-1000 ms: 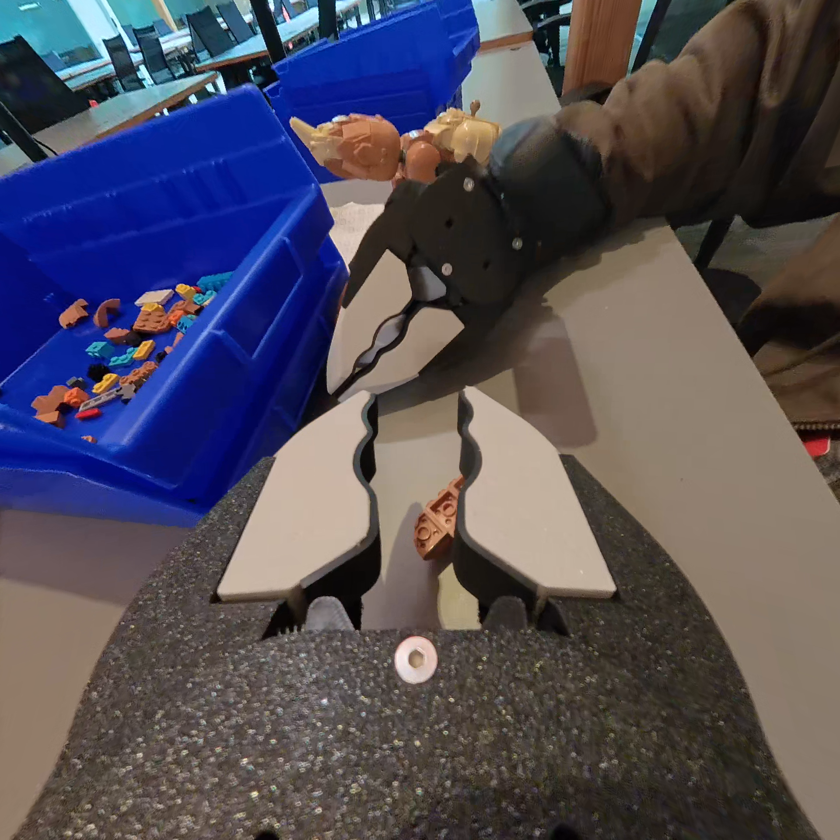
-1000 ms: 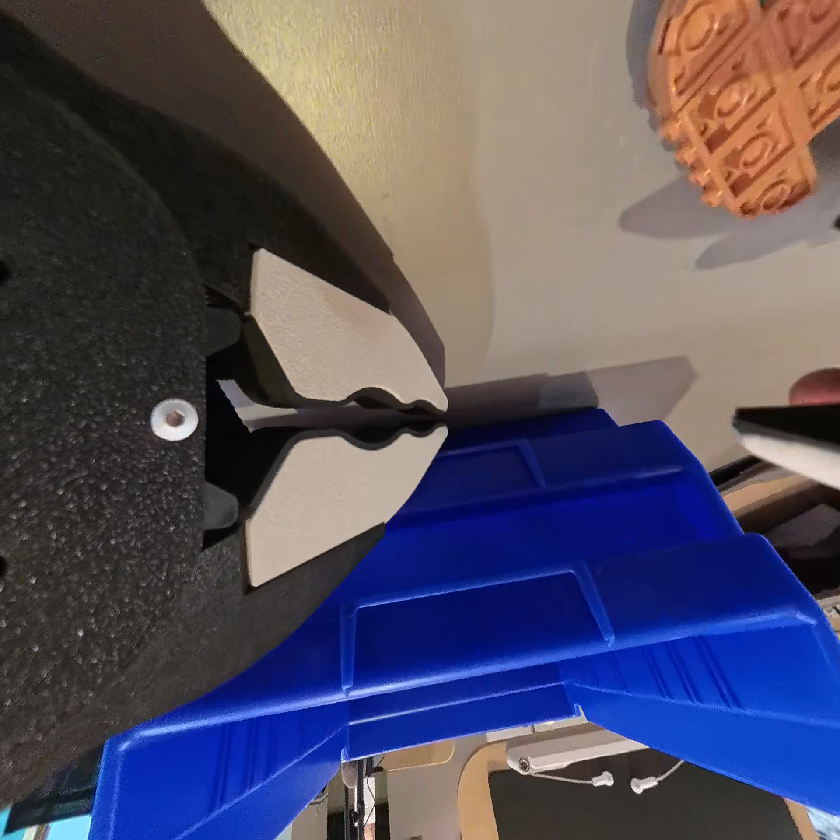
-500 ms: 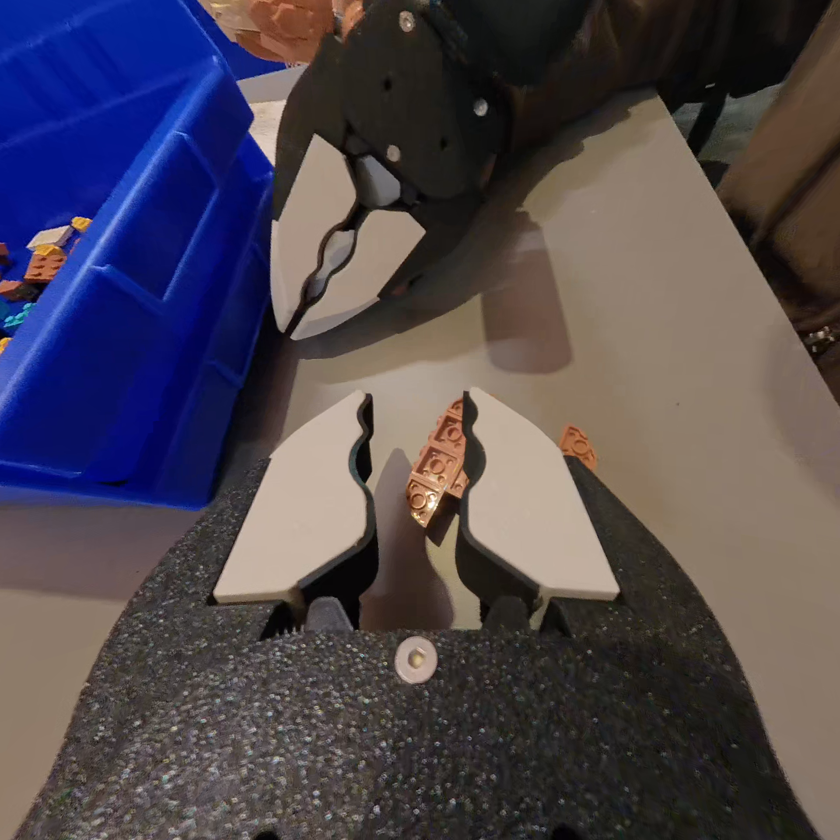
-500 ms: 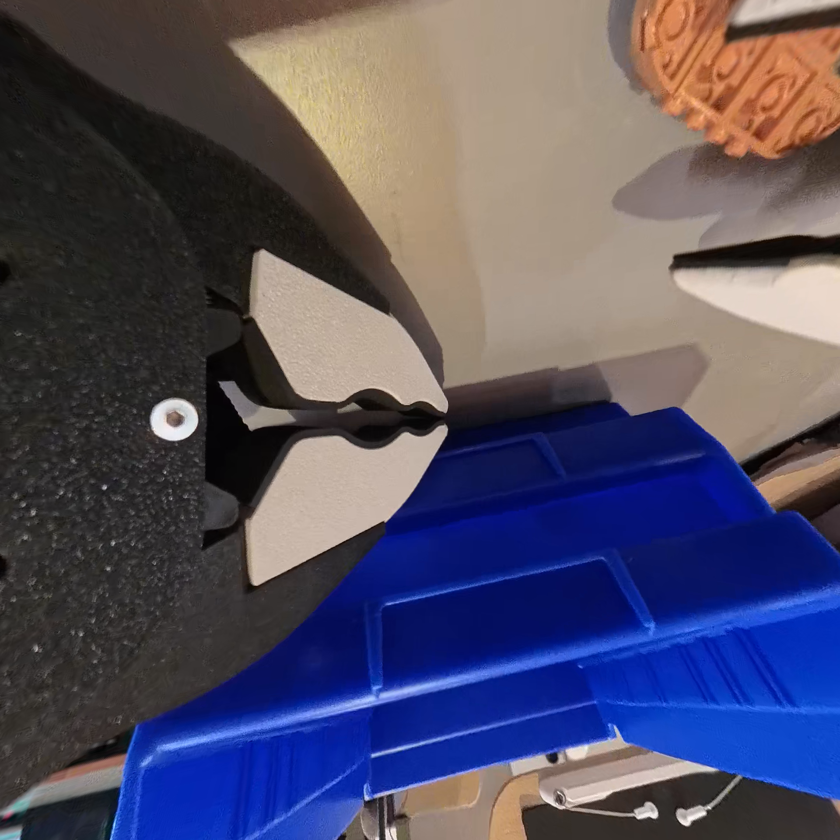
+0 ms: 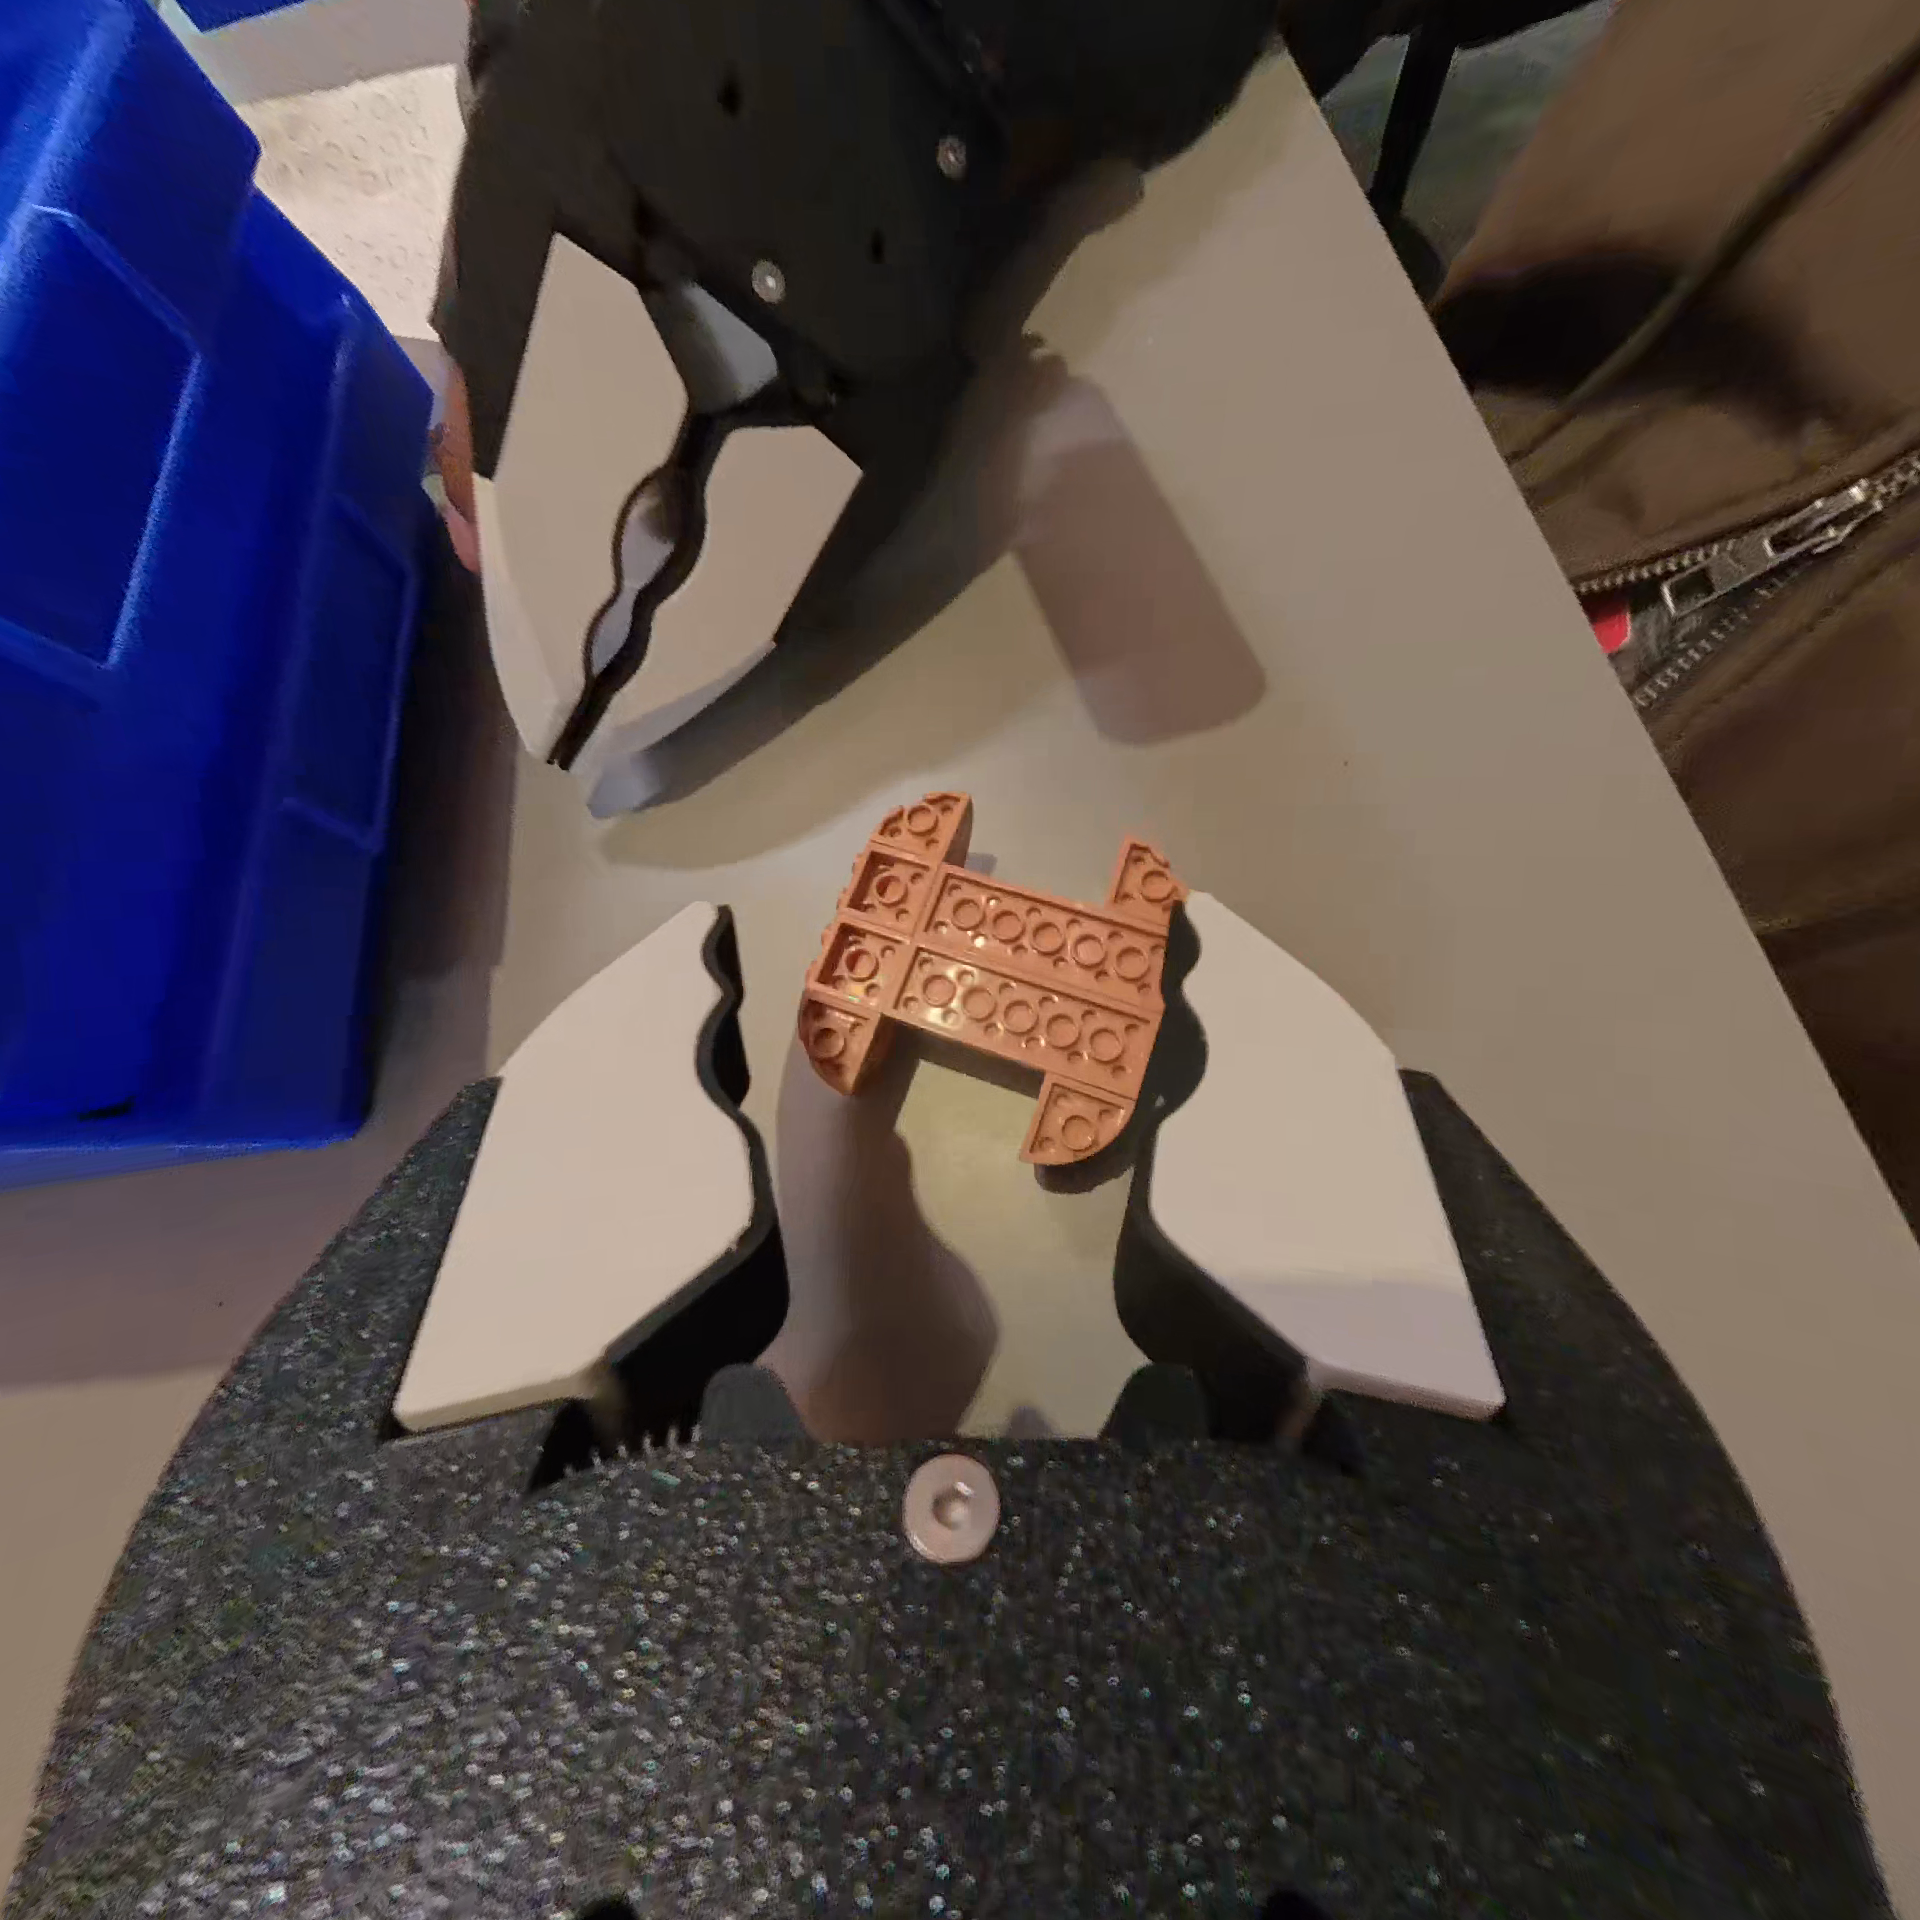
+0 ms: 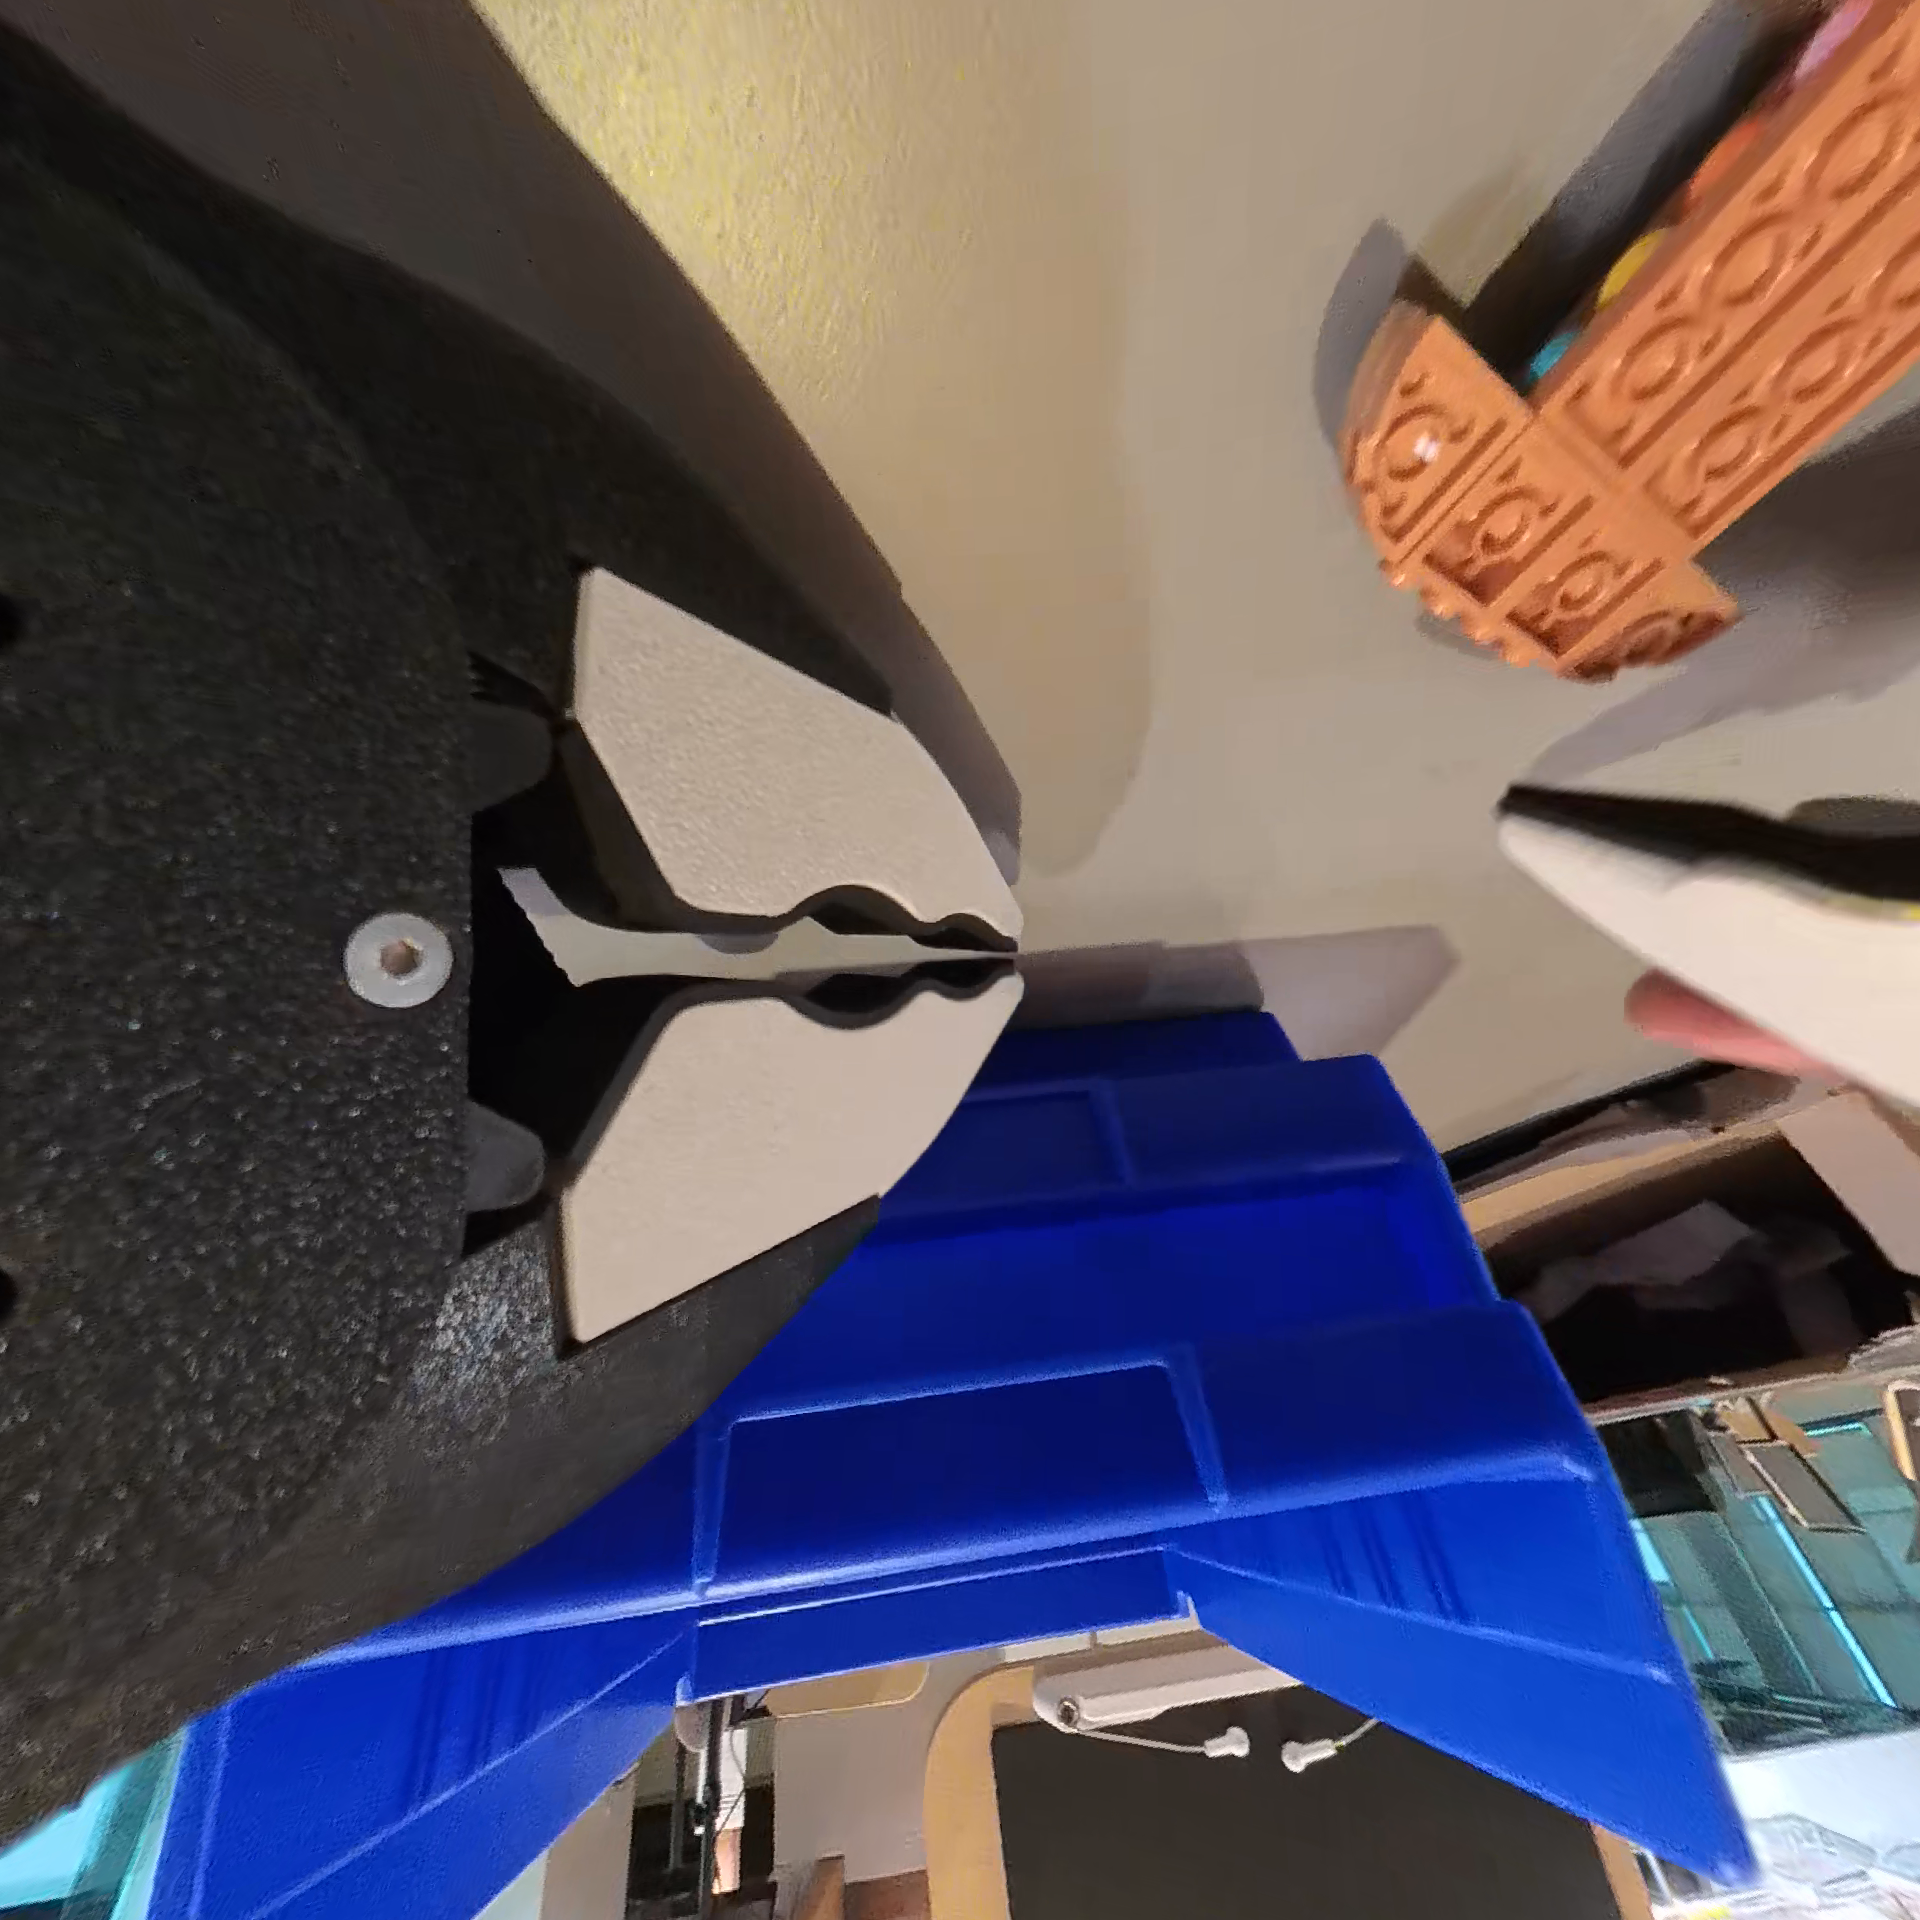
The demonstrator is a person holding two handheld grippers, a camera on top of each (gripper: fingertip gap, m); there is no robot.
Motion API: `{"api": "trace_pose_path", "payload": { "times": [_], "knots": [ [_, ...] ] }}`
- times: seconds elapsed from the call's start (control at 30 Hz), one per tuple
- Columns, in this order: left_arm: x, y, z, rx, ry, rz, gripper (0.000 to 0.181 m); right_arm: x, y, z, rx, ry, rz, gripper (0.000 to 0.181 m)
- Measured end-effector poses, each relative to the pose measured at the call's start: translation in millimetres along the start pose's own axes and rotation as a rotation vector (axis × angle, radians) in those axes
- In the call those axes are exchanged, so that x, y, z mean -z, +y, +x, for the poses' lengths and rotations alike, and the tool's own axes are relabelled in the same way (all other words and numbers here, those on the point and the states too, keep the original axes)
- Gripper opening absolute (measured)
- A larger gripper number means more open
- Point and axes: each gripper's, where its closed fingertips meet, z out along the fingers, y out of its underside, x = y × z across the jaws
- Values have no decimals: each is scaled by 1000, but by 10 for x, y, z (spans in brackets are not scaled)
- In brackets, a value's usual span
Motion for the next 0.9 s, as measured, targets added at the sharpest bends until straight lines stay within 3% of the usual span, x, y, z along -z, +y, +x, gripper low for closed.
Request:
{"api": "trace_pose_path", "payload": {
  "times": [0.27, 0.43, 0.5, 0.67, 0.8, 0.9],
  "knots": [
    [-14, -4, 105, 34, 102, 43, 92, 54, -79, -70, -58, -77, 47, 5],
    [-156, 135, 153, 4, 127, -72, 93, 78, -121, -110, -85, -116, 75, 5],
    [-208, 169, 104, -9, 92, -109, 81, 84, -127, -116, -86, -121, 78, 5],
    [-314, 69, -75, 48, 12, -86, 76, 130, -126, -48, -145, -108, 103, 9],
    [-356, -140, -296, 20, -137, 13, 75, 275, -142, 122, -347, -134, 199, 15],
    [-365, -210, -437, -78, -276, 10, 75, 415, -157, 226, -527, -203, 296, 21]
  ]
}}
